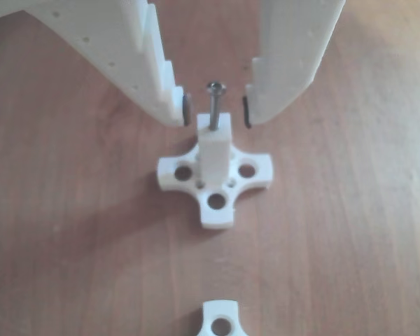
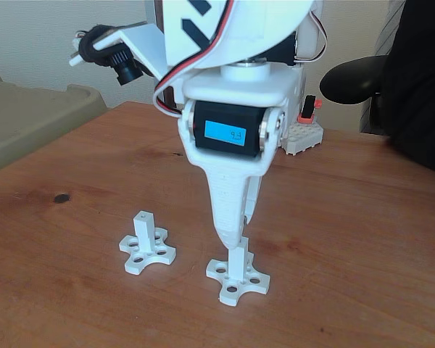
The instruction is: Grab the screw and set it in the hole.
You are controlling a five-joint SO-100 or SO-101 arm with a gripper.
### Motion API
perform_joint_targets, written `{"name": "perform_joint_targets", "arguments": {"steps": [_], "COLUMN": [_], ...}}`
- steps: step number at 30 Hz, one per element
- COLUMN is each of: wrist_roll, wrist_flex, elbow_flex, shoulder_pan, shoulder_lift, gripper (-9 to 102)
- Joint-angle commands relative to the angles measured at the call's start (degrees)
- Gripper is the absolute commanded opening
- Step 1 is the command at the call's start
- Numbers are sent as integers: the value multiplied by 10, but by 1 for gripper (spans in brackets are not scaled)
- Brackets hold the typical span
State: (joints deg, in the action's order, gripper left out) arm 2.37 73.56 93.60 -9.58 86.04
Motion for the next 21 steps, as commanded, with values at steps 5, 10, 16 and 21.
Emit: {"name": "perform_joint_targets", "arguments": {"steps": [5, 10, 16, 21], "wrist_roll": [-20, -30, -54, -56], "wrist_flex": [2, 4, -12, -29], "elbow_flex": [-23, -23, 10, 60], "shoulder_pan": [32, 48, 64, 74], "shoulder_lift": [30, 55, 115, 174], "gripper": [11, 12, -3, -4]}}
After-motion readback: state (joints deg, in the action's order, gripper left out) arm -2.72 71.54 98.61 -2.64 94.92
